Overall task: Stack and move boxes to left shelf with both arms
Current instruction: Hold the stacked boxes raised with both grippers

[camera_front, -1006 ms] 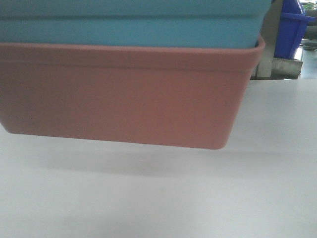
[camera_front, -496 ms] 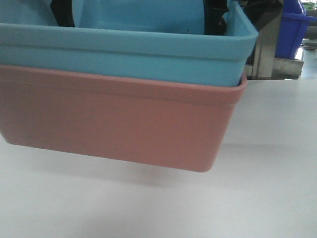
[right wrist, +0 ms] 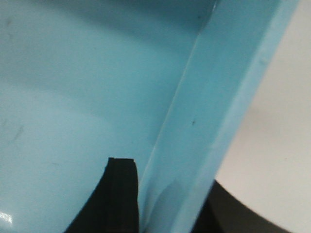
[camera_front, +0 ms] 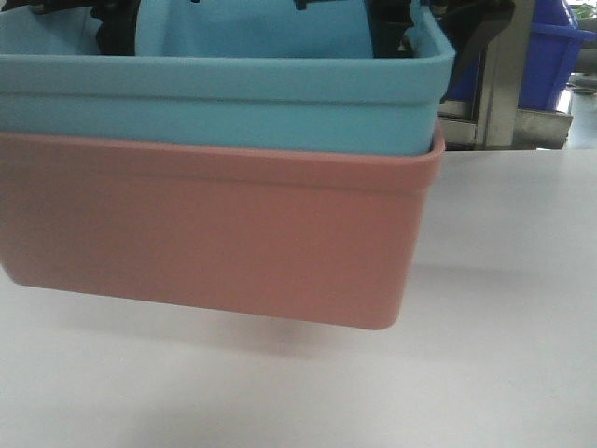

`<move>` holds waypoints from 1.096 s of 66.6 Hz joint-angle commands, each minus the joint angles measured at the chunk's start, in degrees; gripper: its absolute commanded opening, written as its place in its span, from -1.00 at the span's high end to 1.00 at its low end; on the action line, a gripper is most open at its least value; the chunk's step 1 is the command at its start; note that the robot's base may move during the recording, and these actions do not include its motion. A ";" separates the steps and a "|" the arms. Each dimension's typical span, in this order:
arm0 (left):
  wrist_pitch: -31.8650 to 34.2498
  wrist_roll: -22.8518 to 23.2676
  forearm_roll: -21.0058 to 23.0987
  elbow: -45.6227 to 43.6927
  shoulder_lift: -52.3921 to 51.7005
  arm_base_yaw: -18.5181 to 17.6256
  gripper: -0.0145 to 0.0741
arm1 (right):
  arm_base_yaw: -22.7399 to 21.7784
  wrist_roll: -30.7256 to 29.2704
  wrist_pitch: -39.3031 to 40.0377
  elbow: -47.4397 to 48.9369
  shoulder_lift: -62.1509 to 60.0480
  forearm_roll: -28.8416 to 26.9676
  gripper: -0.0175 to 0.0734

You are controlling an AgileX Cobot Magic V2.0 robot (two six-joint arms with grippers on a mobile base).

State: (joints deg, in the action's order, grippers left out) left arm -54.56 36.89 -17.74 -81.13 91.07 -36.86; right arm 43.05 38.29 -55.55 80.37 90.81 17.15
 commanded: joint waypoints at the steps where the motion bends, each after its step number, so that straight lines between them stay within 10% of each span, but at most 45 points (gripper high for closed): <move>1: 10.39 -1.48 7.51 -2.42 -2.92 -3.65 0.68 | 1.60 1.12 15.44 3.46 -1.74 -1.12 0.49; 73: 12.71 -1.48 6.19 -2.42 -2.92 -3.65 0.68 | 1.60 1.12 15.49 3.46 -1.74 -1.13 0.49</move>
State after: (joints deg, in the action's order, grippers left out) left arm -53.31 34.94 -18.12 -81.13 91.10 -37.07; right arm 43.27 38.48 -55.72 80.37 91.12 19.12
